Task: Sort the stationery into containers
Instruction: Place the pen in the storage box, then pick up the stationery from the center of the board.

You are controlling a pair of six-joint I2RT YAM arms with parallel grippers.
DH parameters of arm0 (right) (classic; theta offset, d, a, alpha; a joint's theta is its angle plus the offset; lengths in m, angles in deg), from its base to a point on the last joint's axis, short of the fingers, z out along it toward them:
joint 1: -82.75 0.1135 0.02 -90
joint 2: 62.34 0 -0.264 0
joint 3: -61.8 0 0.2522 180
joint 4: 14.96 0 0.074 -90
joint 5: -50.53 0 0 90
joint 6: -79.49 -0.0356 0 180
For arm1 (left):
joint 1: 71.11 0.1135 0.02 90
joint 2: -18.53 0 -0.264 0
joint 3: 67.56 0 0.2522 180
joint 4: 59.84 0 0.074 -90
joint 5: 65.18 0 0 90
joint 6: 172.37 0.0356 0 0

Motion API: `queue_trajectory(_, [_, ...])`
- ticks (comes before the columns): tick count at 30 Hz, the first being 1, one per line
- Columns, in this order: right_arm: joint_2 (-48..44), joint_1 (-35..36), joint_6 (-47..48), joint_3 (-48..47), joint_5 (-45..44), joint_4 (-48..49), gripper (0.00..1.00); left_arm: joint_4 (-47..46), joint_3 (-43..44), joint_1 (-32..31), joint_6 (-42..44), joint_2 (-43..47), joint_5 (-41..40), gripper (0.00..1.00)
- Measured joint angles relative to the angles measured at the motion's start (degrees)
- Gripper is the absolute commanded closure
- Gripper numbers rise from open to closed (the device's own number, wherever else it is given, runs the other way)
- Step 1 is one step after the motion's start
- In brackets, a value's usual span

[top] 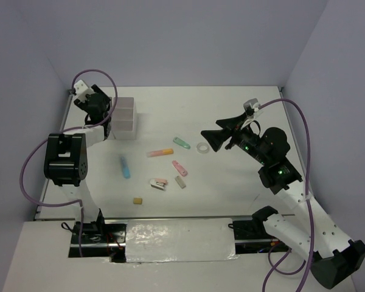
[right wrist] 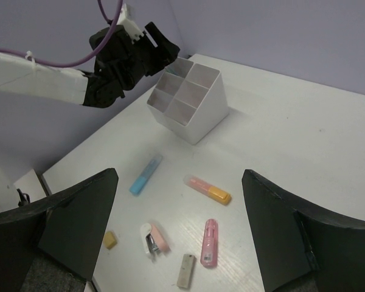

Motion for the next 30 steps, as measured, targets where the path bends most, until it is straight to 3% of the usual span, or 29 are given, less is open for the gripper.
queue_trajectory(2, [0.0, 0.0, 0.0, 0.0, 0.0, 0.0, 0.09, 0.2, 0.0, 0.0, -0.9, 0.0, -0.1, 0.21])
queue_trajectory(5, [1.2, 0.0, 0.0, 0.0, 0.2, 0.0, 0.09, 3.8, 0.2, -0.5, -1.9, 1.5, -0.8, 0.01])
queue_trajectory(8, [4.8, -0.1, -0.1, -0.5, 0.9, 0.0, 0.10, 15.5, 5.1, -1.6, -5.0, 4.7, -2.2, 0.01])
queue_trajectory(11, [10.4, -0.1, -0.9, -1.9, 1.5, -0.7, 0.10, 33.4, 16.3, -2.6, -10.3, 9.3, -1.4, 0.01])
queue_trajectory(15, [17.2, -0.2, -3.0, -5.9, -0.5, -8.1, 0.08, 49.8, 24.0, -3.0, -16.3, 20.3, 3.1, 0.01])
queue_trajectory(16, [17.8, -0.2, -3.6, -7.0, -1.4, -10.1, 0.01, 53.0, 23.8, -3.0, -17.7, 23.7, 4.2, 0.01])
queue_trajectory(22, [17.9, 0.0, -5.6, -12.4, -8.1, -21.5, 0.00, 67.7, 14.9, -4.0, -20.0, 38.1, 6.9, 0.01])
queue_trajectory(30, [17.2, 4.7, -5.4, -10.8, -13.8, -28.5, 0.01, 81.8, 2.4, -14.5, -19.0, 31.2, 6.2, 0.01])
